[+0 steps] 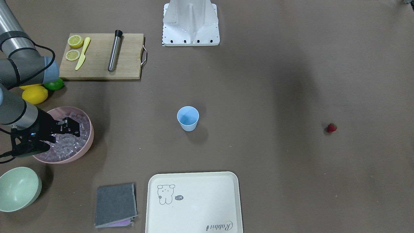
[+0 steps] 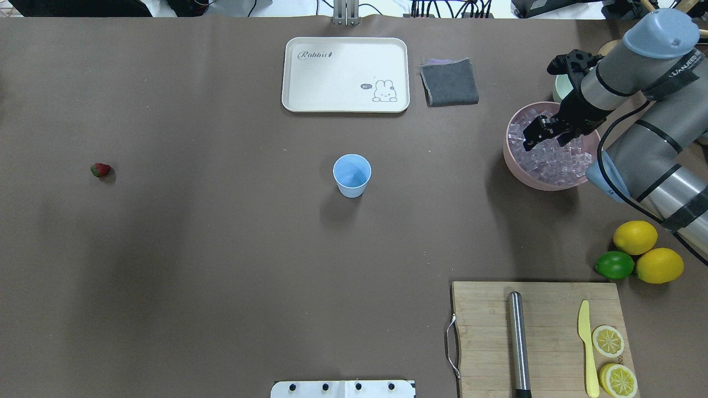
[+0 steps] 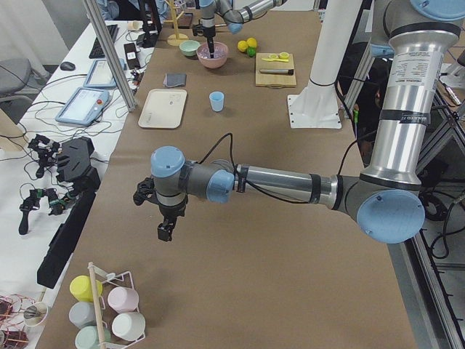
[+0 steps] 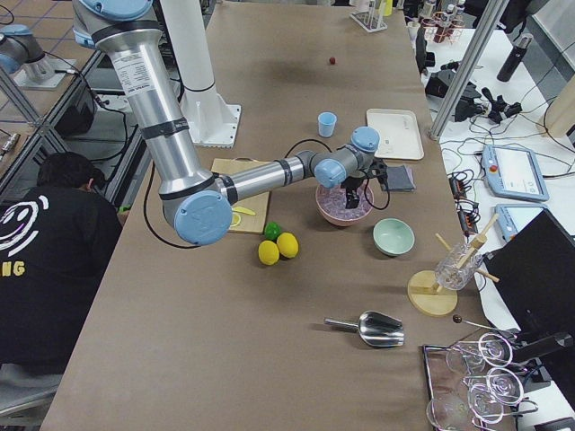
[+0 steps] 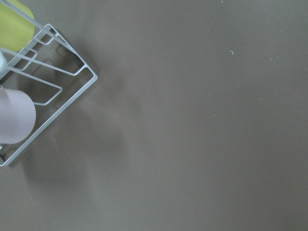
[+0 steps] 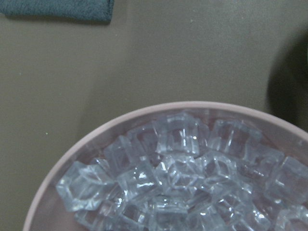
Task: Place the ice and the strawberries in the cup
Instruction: 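Lower the right gripper into the bowl and grasp an ice cube, then lift the ice cube and carry it over the light-blue cup, then open the right gripper to drop the ice cube into the cup, then move the right gripper back over the pink ice bowl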
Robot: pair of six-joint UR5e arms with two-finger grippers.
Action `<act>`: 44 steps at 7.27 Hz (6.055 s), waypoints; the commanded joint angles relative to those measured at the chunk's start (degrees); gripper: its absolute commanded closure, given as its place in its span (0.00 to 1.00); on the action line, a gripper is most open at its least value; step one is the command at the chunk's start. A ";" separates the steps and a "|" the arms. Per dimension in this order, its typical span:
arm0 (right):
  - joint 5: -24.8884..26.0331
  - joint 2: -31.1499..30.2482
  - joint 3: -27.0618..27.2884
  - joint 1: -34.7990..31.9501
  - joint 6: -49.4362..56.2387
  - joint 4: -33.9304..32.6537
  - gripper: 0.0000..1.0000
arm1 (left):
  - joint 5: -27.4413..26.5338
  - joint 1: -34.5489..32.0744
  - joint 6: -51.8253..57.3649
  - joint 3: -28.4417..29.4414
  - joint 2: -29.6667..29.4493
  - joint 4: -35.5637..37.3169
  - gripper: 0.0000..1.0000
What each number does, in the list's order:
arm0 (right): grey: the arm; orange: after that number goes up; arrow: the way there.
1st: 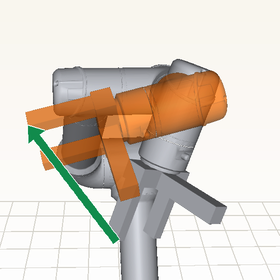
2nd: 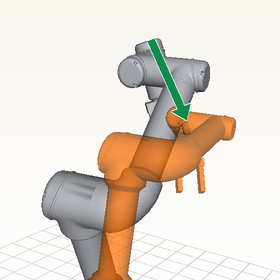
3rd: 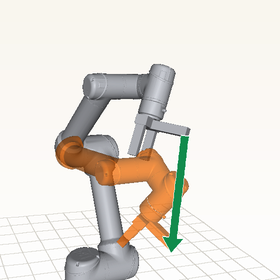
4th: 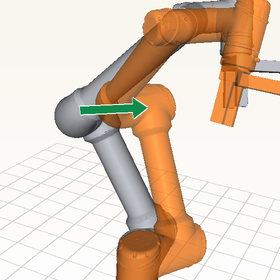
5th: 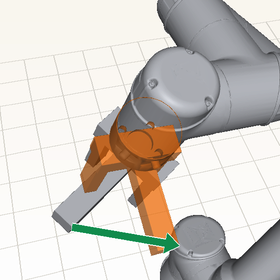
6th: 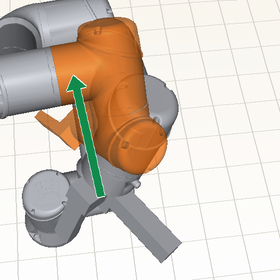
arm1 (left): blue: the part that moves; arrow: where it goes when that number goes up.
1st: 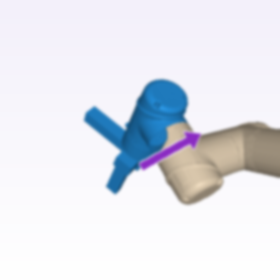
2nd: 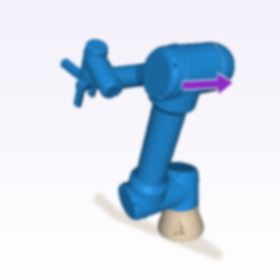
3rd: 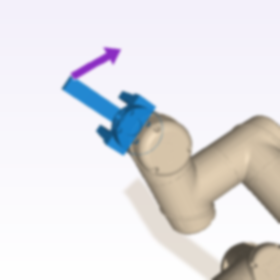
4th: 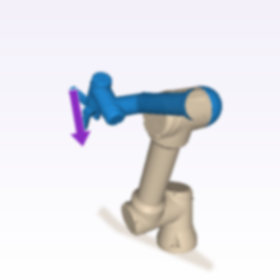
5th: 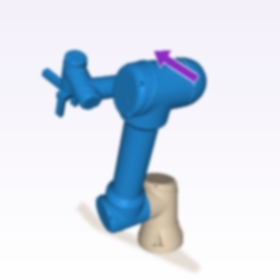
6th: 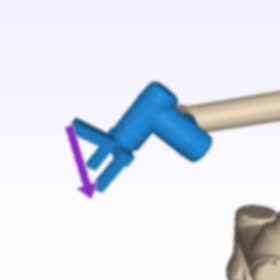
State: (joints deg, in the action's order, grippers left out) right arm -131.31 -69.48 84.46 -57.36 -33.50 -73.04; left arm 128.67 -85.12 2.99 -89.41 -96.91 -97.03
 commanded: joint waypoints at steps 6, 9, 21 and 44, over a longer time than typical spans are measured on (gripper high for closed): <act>-0.35 -0.13 -0.27 0.76 0.80 0.09 0.93 | -0.09 -0.05 0.09 0.03 -0.74 0.09 0.02; -1.58 -0.04 0.44 -0.03 0.89 0.09 1.00 | -0.09 -0.05 0.09 0.03 -0.83 0.09 0.02; 4.79 15.24 4.74 8.46 -19.03 -0.61 1.00 | 0.00 -0.05 -0.09 -0.06 -1.44 0.09 0.02; 8.99 12.05 10.09 8.36 -23.42 -0.97 0.01 | -0.09 -0.49 -0.09 0.82 -3.72 0.00 0.02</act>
State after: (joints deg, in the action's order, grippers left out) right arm -119.03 -52.08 91.95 -44.49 -61.42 -73.89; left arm 128.58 -85.60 2.90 -88.53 -100.31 -97.03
